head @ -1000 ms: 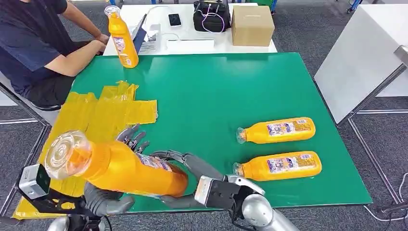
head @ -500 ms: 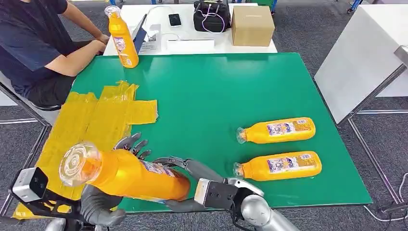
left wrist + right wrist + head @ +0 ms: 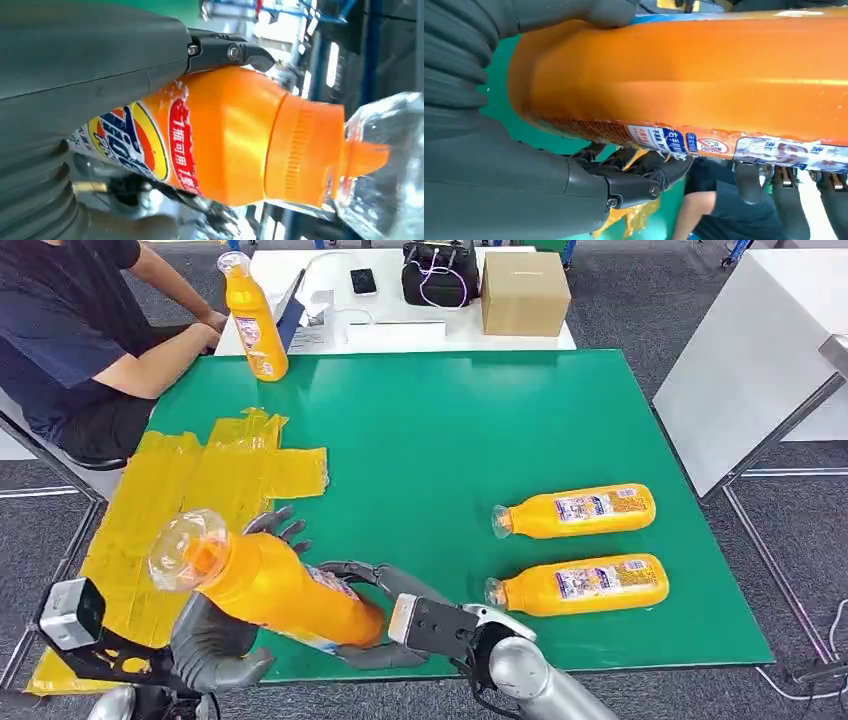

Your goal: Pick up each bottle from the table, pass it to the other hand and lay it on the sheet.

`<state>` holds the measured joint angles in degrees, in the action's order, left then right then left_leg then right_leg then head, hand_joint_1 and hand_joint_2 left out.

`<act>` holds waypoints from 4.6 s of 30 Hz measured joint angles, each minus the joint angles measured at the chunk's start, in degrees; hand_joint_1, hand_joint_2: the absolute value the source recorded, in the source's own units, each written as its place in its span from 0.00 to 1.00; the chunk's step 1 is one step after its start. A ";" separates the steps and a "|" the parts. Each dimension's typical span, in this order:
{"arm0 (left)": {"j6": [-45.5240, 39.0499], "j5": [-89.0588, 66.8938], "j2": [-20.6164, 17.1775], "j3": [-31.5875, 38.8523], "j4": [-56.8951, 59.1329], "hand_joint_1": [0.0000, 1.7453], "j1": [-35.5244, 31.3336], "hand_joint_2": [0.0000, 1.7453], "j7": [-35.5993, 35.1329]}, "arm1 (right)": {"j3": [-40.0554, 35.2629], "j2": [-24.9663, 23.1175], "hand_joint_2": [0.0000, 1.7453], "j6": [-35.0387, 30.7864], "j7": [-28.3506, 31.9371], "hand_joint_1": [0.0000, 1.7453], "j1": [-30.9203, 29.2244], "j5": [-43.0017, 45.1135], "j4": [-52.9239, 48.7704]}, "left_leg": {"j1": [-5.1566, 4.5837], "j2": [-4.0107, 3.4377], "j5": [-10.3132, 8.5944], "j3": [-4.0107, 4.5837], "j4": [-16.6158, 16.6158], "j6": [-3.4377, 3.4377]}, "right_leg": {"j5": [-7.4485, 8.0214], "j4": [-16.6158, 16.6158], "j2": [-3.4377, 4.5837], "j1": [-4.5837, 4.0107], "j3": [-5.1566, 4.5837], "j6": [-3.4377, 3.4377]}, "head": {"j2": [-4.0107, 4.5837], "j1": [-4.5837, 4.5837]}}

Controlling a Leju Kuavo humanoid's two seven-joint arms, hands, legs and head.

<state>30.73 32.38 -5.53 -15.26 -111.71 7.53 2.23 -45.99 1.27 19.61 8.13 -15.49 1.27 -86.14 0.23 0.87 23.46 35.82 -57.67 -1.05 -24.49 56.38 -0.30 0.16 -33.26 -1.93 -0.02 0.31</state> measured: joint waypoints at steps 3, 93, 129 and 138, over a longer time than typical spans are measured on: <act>-2.07 -5.80 0.02 -0.02 -0.41 1.00 -0.01 1.00 0.72 | 0.00 -0.15 1.00 -0.11 -0.61 1.00 0.01 -0.44 0.30 | -0.01 0.01 0.00 0.00 0.00 0.00 | 0.00 -0.01 0.00 0.01 0.00 0.00 | 0.00 0.02; -33.81 -66.00 4.87 17.96 12.50 0.00 -3.42 0.00 1.15 | 44.33 27.97 1.00 -13.14 -12.33 0.00 40.13 -43.30 -26.38 | -0.11 0.02 0.19 0.04 -0.01 -0.16 | -0.02 -0.08 -0.02 0.08 -0.03 -0.04 | 0.00 0.02; -33.24 -59.03 6.78 18.58 10.29 0.00 -2.60 0.00 2.18 | 38.69 28.28 1.00 -8.96 -12.76 0.00 26.49 -46.25 -10.64 | -0.10 -0.02 0.16 -0.02 -0.01 -0.16 | -0.01 -0.07 0.00 0.08 0.02 -0.04 | 0.00 0.04; -33.48 -58.83 6.80 18.56 10.36 0.00 -2.87 0.00 2.32 | 37.02 28.24 1.00 -8.39 -13.09 0.00 24.93 -47.69 -8.39 | -0.10 -0.03 0.16 -0.02 -0.01 -0.16 | -0.01 -0.07 0.01 0.08 0.02 -0.04 | 0.00 0.02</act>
<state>-2.75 -26.45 1.27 3.30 -101.35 4.65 4.55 -8.96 29.51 11.21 -4.96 9.44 -46.43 -94.53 0.13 0.84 23.62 35.79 -57.68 -1.20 -24.49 56.32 -0.29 0.24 -33.24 -1.97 -0.02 0.33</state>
